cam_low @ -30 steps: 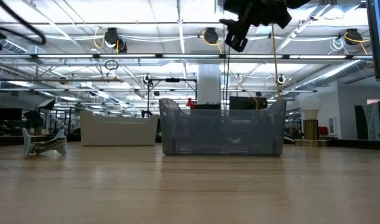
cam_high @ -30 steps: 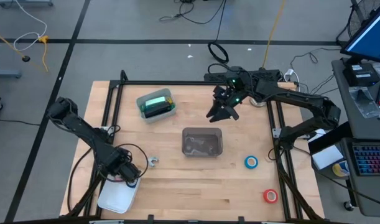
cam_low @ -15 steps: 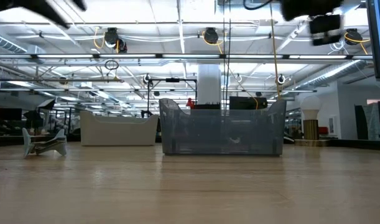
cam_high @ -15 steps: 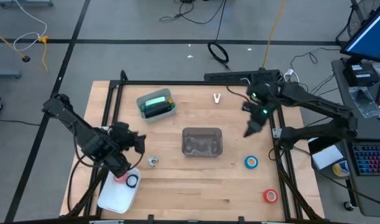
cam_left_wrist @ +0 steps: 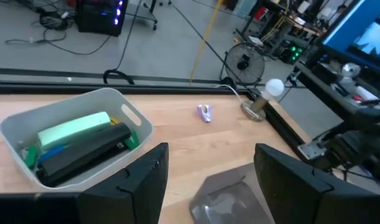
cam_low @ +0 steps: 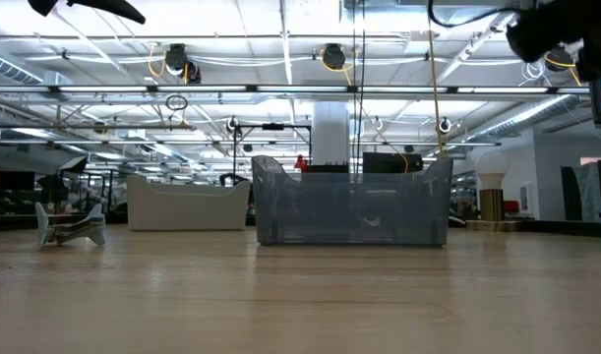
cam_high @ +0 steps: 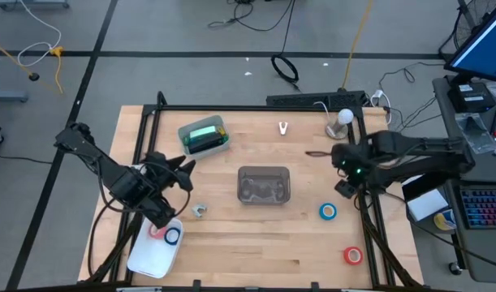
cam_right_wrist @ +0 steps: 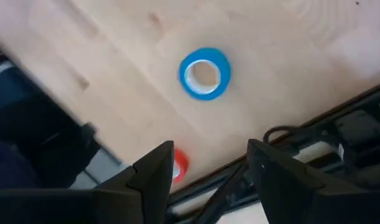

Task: Pick and place Stapler, Stapler remover, tape
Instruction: Put the light blue tape into the white bin

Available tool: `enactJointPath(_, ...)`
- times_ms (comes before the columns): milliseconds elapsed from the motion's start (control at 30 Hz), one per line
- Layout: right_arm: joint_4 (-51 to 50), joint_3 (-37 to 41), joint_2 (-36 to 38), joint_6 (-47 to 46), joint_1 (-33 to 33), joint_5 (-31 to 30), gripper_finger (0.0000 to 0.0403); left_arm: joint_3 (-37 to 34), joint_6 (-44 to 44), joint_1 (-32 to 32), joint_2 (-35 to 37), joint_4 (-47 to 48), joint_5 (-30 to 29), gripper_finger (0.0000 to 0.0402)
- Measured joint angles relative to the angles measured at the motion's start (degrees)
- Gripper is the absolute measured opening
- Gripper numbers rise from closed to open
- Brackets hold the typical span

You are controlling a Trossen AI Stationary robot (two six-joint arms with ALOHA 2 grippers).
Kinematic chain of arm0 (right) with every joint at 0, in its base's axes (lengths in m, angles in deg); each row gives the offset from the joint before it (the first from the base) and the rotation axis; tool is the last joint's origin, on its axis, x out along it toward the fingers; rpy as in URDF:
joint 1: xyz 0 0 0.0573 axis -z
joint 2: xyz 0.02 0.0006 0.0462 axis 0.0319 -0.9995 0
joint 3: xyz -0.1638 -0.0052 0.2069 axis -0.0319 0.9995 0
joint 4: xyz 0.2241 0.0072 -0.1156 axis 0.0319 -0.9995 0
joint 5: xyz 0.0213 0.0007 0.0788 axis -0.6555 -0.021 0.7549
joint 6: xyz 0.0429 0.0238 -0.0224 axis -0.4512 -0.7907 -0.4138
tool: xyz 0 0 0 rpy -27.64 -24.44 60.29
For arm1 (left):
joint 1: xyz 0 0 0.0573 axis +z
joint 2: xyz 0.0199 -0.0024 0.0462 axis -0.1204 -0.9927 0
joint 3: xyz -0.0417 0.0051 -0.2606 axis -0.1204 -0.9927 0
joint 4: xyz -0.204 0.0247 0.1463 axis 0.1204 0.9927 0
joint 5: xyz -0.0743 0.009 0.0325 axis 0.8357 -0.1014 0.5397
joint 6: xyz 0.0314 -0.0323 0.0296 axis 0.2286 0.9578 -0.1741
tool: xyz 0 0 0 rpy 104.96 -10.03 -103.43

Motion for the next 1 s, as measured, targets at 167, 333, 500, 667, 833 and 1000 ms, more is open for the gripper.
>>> enactJointPath(167,13.7,12.7,1.1,-6.1,-2.7,-0.6,0.0199,0.0,-5.3,0.1,0.0,-4.9,-0.6,0.0237)
enactJointPath(333,26.9,25.0,1.0,-9.9,-3.1,-0.4,0.0199,0.0,-6.3,1.0,0.0,-6.6,-0.7,0.0237)
enactJointPath(500,35.7,33.0,1.0,-13.4,-3.1,1.5,0.0199,0.0,-6.1,2.1,0.0,-7.0,-0.5,0.0237)
enactJointPath(667,42.5,36.2,1.0,-13.9,-3.2,4.1,0.0199,0.0,-6.7,3.0,0.0,-8.8,-0.4,0.0237)
enactJointPath(833,42.5,37.3,1.0,-13.6,-3.2,3.0,0.0199,0.0,-7.6,3.8,0.0,-9.3,1.3,0.0237)
enactJointPath(1000,42.9,40.0,1.3,-14.3,-3.1,1.7,0.0178,0.0,-7.6,4.9,0.0,-9.3,3.2,0.0237)
